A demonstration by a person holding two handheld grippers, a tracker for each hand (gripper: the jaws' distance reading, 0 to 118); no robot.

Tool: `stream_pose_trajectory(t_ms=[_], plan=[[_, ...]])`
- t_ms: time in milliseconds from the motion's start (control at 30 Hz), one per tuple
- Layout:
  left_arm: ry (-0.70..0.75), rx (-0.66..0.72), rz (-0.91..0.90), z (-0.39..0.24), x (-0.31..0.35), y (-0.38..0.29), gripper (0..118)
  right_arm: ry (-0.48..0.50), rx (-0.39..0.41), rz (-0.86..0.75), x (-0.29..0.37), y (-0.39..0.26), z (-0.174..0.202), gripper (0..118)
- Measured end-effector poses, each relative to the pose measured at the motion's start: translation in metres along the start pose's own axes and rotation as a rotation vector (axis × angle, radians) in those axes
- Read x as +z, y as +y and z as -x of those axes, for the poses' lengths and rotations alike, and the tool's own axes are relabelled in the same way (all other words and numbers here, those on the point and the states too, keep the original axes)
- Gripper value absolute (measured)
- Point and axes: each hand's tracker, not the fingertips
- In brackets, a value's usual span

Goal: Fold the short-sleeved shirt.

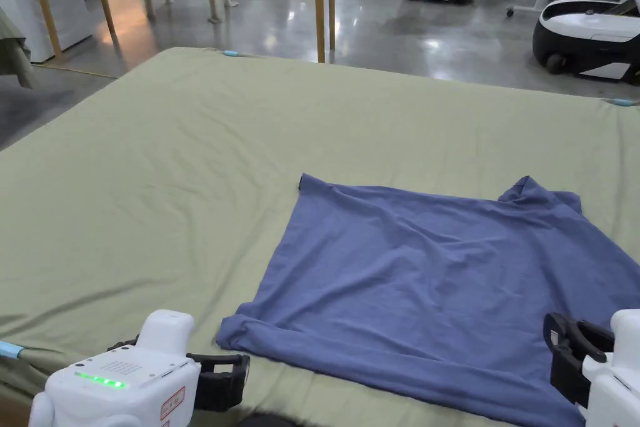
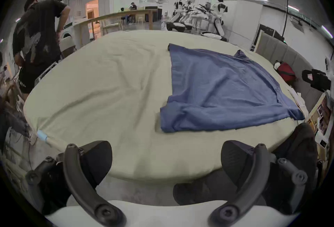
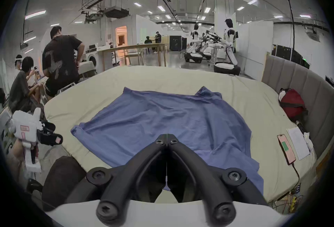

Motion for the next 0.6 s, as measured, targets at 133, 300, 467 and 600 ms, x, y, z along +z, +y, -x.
stream_pose_trajectory(t_ms=[133,300,467,600], plan=[[-0.025,-0.025,0.025,0.001,-0.033,0.02,103,-0.026,-0.002,0.011,0.004,0.005,-0.01,1],[-0.077,-0.001,0.133,0.01,-0.068,0.027,46,-0.033,-0.046,0.03,0.012,0.009,-0.036,1],[-0.054,-0.046,0.057,-0.002,-0.039,0.033,11,-0.104,-0.061,0.045,0.033,0.015,-0.067,1],[-0.056,-0.059,0.066,-0.009,-0.032,0.035,10,-0.233,0.01,0.107,0.046,0.005,-0.097,1]])
